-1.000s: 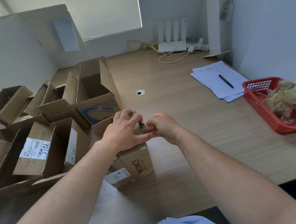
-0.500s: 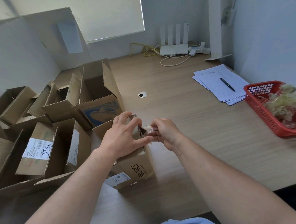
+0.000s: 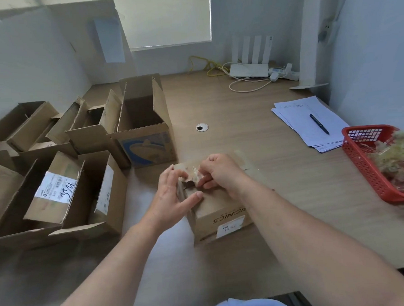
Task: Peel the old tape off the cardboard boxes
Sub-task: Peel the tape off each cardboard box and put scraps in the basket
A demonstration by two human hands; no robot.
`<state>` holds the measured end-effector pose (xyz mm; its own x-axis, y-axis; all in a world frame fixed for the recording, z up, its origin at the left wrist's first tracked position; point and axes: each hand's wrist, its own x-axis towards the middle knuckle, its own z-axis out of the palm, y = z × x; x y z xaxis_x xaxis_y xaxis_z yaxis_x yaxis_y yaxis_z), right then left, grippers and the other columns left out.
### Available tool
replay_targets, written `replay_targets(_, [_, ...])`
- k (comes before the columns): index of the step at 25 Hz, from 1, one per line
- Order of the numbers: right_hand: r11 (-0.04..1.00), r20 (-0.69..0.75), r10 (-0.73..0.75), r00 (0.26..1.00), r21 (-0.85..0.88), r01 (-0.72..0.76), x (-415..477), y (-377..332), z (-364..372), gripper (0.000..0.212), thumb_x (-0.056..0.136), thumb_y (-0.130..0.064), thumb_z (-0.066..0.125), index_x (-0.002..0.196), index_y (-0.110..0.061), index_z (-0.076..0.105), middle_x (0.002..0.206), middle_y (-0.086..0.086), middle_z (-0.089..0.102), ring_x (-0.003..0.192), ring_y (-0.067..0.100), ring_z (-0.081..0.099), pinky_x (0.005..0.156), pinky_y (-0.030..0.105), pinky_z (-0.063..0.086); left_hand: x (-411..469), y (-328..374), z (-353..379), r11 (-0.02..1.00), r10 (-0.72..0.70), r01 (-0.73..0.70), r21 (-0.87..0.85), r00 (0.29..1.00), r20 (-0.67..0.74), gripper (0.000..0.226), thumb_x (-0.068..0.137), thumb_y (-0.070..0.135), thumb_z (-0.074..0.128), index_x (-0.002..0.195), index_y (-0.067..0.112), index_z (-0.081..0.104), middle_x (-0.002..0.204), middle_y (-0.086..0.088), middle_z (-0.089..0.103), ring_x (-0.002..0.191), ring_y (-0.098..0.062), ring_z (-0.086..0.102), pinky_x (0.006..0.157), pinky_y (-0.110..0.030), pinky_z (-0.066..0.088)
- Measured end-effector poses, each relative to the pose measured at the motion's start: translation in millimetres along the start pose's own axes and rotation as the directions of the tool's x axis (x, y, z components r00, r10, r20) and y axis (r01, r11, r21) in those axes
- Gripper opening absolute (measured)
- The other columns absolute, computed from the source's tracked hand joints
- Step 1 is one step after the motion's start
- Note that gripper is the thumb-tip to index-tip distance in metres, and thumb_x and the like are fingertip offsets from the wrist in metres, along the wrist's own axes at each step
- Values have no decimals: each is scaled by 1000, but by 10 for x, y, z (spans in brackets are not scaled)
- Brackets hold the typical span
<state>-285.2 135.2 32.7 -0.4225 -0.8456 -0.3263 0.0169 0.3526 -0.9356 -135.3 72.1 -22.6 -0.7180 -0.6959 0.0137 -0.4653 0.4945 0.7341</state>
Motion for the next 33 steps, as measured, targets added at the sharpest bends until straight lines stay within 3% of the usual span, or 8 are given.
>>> replay_targets(4, [994, -10, 48, 999, -97, -49, 67, 167, 92, 15, 82, -3, 48, 69, -10, 48, 63, 12, 57, 61, 25, 61, 52, 24, 47, -131, -214, 102, 990, 33, -31, 139, 999, -17, 38, 84, 53, 61, 114, 30, 52, 158, 5, 15, 141, -15, 26, 100, -26, 32])
replay_targets(7, [978, -39, 16, 999, -207, -24, 100, 180, 126, 14, 81, -4, 48, 68, -10, 49, 63, 13, 61, 63, 27, 60, 56, 30, 48, -156, -245, 140, 940, 186, -156, 302, 980, -72, 47, 86, 53, 58, 112, 14, 61, 155, 2, 29, 136, -19, 36, 96, -34, 45])
replay_targets(12, [767, -208, -230, 951, -640, 46, 233, 130, -169, 19, 84, -15, 52, 67, -15, 46, 79, 8, 59, 76, 26, 50, 61, 30, 33, -174, -447, 61, 883, 99, -84, 462, 995, -8, 45, 86, 58, 57, 100, 15, 57, 154, 7, 31, 125, -17, 46, 79, -24, 38])
replay_targets(14, [831, -206, -145, 968, -557, 6, 270, 201, -323, 12, 83, -12, 55, 72, -13, 50, 77, 9, 56, 73, 22, 49, 62, 29, 35, -350, -625, 113, 862, -4, -39, 506, 997, 83, 49, 86, 65, 49, 103, 19, 56, 154, 6, 31, 128, -17, 44, 88, -26, 37])
replay_targets(17, [923, -222, -22, 975, -380, -66, 261, 337, -419, 10, 80, -7, 55, 73, -12, 49, 72, 12, 53, 64, 21, 47, 57, 33, 40, -410, -633, 162, 952, -96, 122, 281, 990, -104, 75, 82, 73, 37, 124, 13, 52, 144, -3, 45, 116, -25, 53, 94, -30, 34])
replay_targets(20, [959, -246, -9, 969, -275, -61, 286, 373, -449, 12, 80, -6, 54, 71, -11, 47, 66, 12, 52, 55, 20, 46, 54, 33, 38, -165, -380, 180, 971, -23, 64, 231, 984, -176, 97, 70, 76, 44, 144, 13, 35, 154, -4, 31, 139, -21, 31, 112, -33, 23])
replay_targets(26, [984, -275, 18, 961, -164, -65, 269, 364, -523, 21, 81, -6, 56, 64, -15, 46, 58, 6, 57, 54, 18, 49, 59, 30, 37, 182, -53, 476, 857, -131, 27, 515, 977, 167, 138, 45, 98, 39, 152, 26, -11, 160, -8, -16, 146, -21, -19, 118, -48, -8])
replay_targets(33, [999, -231, 36, 972, 48, -25, 212, 354, -586, 21, 84, 1, 53, 68, -12, 45, 67, 10, 52, 57, 16, 54, 45, 20, 38, 296, -75, 547, 807, -265, 48, 588, 920, 288, 144, 39, 97, 50, 143, 38, -29, 152, -12, -35, 139, -27, -34, 114, -57, -10])
